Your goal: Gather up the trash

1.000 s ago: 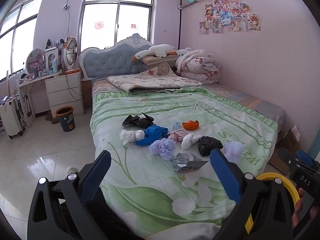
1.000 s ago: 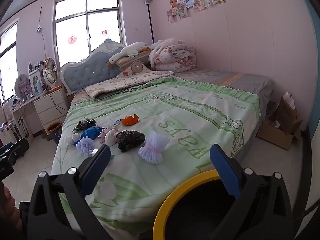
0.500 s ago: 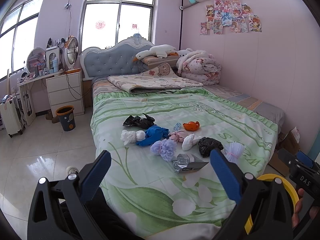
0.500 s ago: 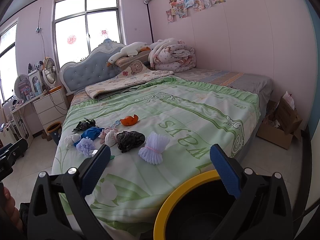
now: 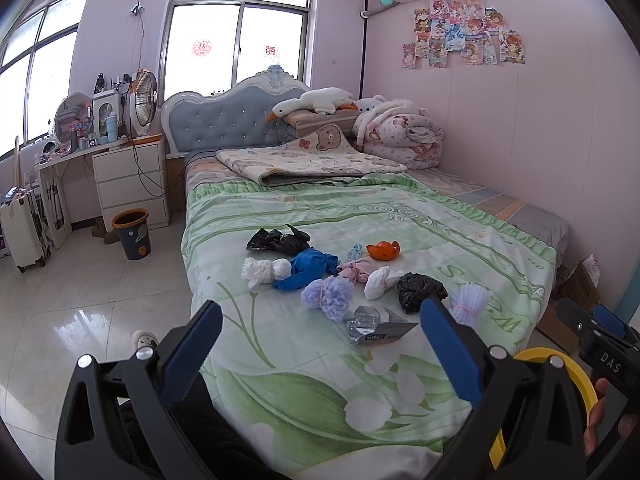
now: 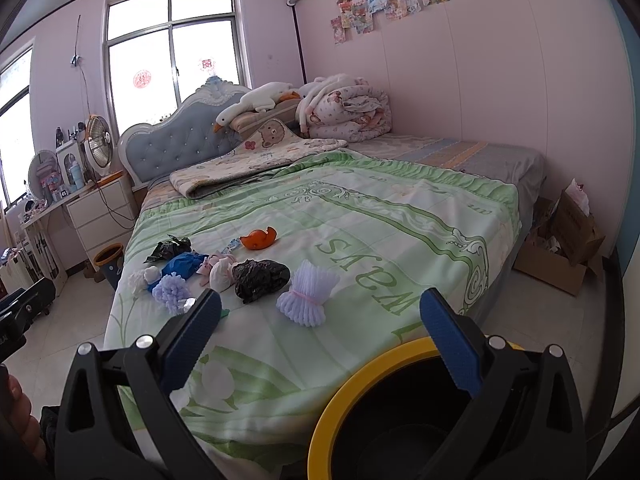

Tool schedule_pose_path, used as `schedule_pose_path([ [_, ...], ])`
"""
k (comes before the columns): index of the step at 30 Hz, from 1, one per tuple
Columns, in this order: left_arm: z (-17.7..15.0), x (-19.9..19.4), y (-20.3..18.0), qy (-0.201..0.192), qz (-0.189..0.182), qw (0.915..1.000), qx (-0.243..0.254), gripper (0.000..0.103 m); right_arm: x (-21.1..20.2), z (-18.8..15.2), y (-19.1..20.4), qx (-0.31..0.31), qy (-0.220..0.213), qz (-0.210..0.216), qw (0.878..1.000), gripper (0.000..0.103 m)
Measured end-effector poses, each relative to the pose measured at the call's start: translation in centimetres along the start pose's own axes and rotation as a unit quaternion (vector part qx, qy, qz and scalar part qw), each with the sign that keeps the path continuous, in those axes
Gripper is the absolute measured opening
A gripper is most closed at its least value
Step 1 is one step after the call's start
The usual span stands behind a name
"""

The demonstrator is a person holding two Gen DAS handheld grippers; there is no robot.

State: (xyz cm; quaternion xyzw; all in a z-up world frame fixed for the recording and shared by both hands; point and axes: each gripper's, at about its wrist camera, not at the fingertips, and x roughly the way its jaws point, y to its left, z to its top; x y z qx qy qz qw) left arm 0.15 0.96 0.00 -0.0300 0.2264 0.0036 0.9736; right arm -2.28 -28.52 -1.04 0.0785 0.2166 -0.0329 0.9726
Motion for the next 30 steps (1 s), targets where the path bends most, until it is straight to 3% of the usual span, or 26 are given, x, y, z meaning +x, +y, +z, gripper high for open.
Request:
schedule_pose_path([
  [30, -0.20, 0.06, -0.11, 0.003, -0.002, 1.0000, -0.001, 0.096, 0.18, -0.57, 0.09, 0.004, 0.003, -0.002, 1.000, 0.096],
])
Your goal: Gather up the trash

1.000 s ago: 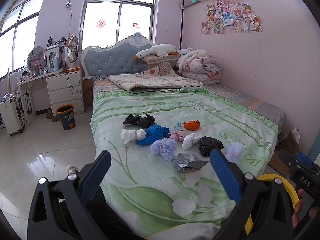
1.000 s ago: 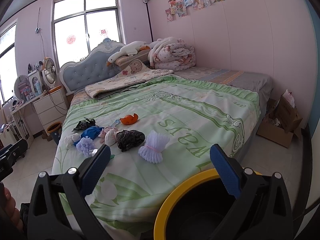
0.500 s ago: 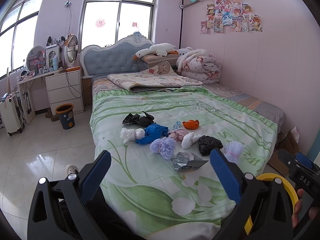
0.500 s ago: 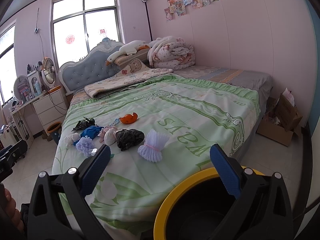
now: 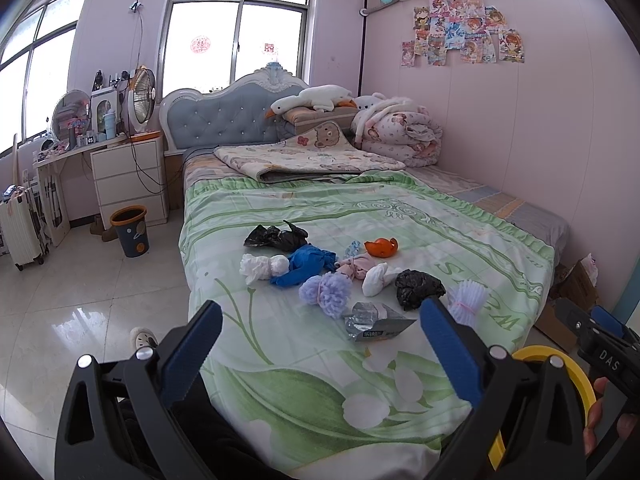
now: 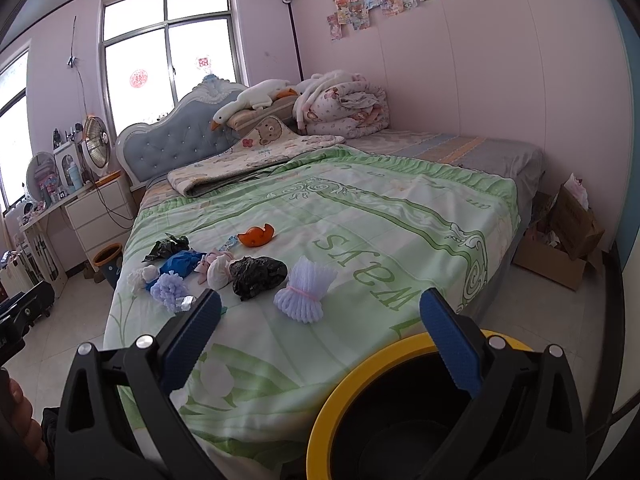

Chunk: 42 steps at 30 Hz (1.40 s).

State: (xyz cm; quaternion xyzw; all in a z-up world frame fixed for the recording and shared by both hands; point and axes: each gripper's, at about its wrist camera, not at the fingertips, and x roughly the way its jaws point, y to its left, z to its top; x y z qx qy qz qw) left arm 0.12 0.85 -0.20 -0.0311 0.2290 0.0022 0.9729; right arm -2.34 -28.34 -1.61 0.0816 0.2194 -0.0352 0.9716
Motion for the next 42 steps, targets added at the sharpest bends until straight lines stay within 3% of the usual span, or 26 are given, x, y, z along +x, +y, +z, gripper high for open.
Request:
schedule_pose_path([
  [27, 0.0, 1.1, 0.5, 0.016, 0.000, 0.9998, -0.007, 0.096, 1.3, -0.5, -0.5, 0.009, 0.015, -0.011, 1.000, 0.096],
  [33, 0.8, 3.5, 2.8, 0.038, -0.014, 0.9988, -0.028, 0.096, 3.7, 0.2, 0.1, -0.006, 0.026, 0.001, 1.000, 0.096],
  [42, 1.5, 10.8, 6.9, 0.099, -0.016, 0.9949, -0.008, 0.096, 9.8, 0.8, 0.4, -0.006, 0.085, 0.015, 0.996, 0.096],
])
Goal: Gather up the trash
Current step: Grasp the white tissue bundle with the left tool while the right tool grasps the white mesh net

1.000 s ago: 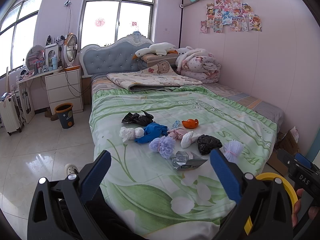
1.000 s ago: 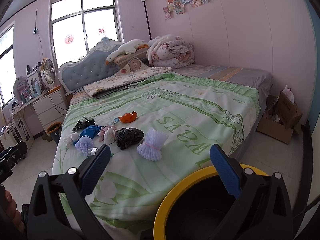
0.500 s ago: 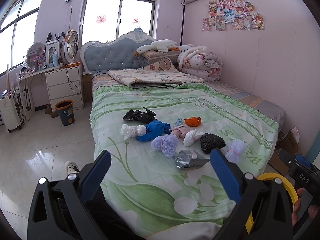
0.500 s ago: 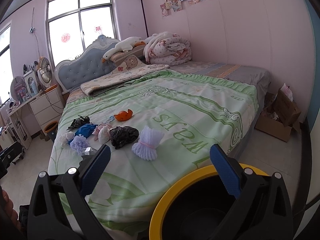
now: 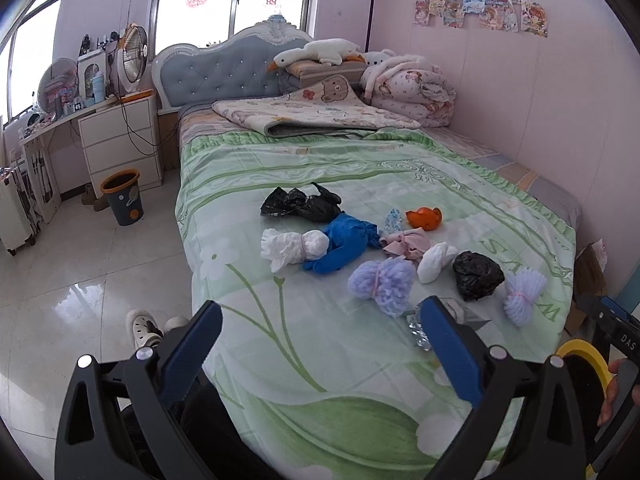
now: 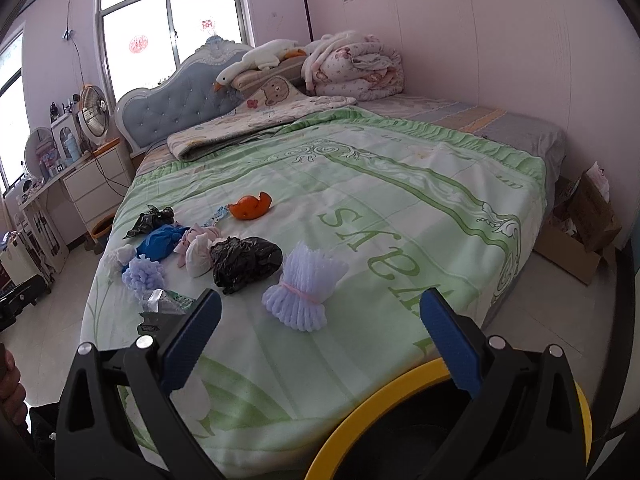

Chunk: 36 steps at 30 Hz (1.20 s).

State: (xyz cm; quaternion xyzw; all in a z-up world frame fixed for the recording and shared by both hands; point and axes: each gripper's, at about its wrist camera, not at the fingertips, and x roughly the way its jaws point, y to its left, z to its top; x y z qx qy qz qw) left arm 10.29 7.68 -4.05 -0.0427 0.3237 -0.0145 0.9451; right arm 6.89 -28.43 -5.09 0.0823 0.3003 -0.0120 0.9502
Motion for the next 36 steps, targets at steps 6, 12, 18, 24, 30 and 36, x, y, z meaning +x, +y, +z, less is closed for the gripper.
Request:
schedule_pose_path([
  [6, 1.8, 4.8, 3.0, 0.017, 0.036, 0.9992, 0.008, 0.096, 3.5, 0.9, 0.3, -0.003, 0.026, -0.003, 1.000, 0.096],
  [12, 3.6, 9.3, 4.0, 0.027, 0.016, 0.9988, 0.036, 0.096, 7.1, 1.4, -0.3, 0.029, 0.066, 0.007, 0.997, 0.096],
  [18, 5.0, 13.4, 3.8, 0.049, 0.005, 0.9978, 0.044, 0.096, 9.4, 1.5, 0.0, 0.031, 0.076, -0.005, 0.997, 0.096],
  [24, 5.4, 16.1, 2.2, 0.057, -0.011, 0.9959, 0.070, 0.096, 11.1, 1.5, -0.1, 0.041, 0.090, -0.006, 0.995, 0.096],
  [30, 5.1, 18.3, 2.6, 0.071, -0.033, 0.9951, 0.060, 0.087, 12.2, 1.5, 0.5, 0.032, 0.096, -0.008, 0.995, 0.096],
  [36, 4.4, 19.5, 3.3, 0.083, -0.071, 0.9932, 0.041, 0.073, 13.4, 1.4, 1.0, 0.024, 0.101, -0.012, 0.994, 0.086],
])
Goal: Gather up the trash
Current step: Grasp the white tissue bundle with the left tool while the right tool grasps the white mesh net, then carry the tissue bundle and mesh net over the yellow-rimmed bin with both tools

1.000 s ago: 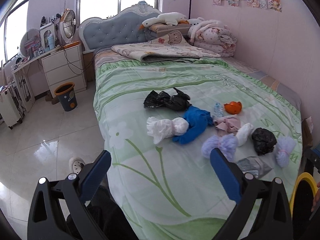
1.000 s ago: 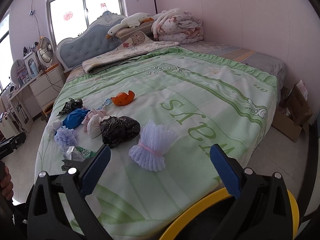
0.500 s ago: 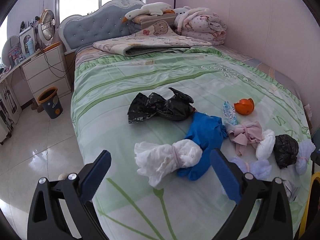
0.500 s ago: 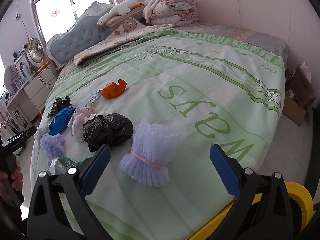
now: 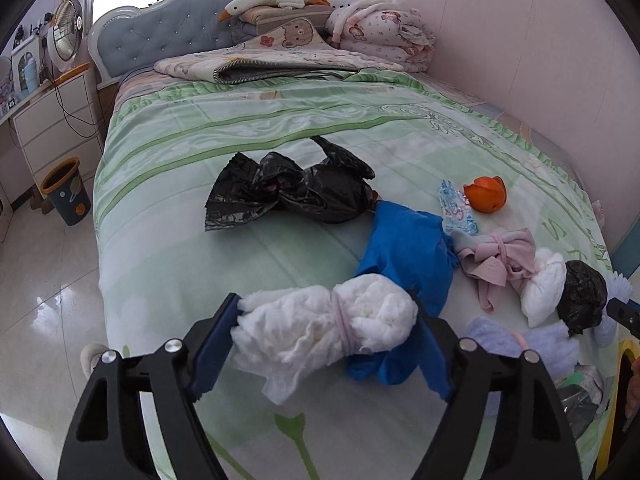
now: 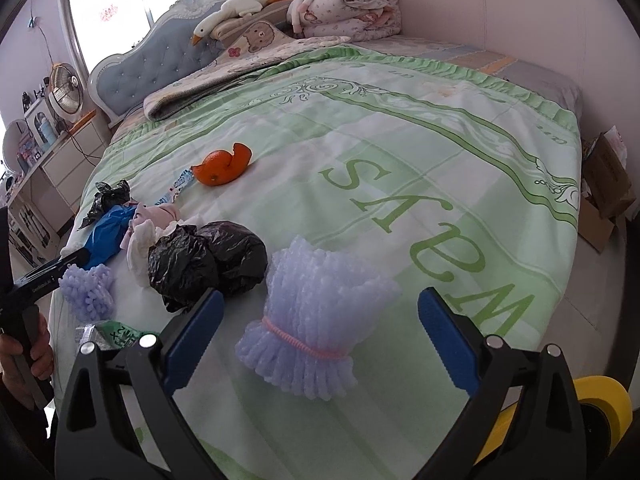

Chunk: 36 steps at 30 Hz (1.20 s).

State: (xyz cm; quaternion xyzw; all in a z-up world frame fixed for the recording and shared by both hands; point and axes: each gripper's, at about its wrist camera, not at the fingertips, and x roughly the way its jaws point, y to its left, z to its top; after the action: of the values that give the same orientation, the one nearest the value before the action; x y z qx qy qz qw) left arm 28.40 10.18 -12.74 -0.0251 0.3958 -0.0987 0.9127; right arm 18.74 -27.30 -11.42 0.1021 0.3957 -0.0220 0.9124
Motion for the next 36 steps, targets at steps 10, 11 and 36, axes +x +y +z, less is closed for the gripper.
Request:
schedule_pose_path([
  [10, -0.1, -0.8, 1.0, -0.020, -0.038, 0.9987, -0.028, 0.050, 0.9, -0.2, 0.7, -0.002, 0.014, 0.009, 1.000, 0.049],
  [11, -0.1, -1.0, 1.2, -0.020, -0.042, 0.9983, -0.034, 0.050, 0.8, -0.2, 0.6, -0.002, 0.013, 0.011, 1.000, 0.048],
  [36, -2.9, -3.8, 6.2, 0.008, -0.091, 0.9904, -0.104, 0.072, 0.0, -1.2, 1.1, -0.005, 0.036, 0.016, 0.999, 0.052],
])
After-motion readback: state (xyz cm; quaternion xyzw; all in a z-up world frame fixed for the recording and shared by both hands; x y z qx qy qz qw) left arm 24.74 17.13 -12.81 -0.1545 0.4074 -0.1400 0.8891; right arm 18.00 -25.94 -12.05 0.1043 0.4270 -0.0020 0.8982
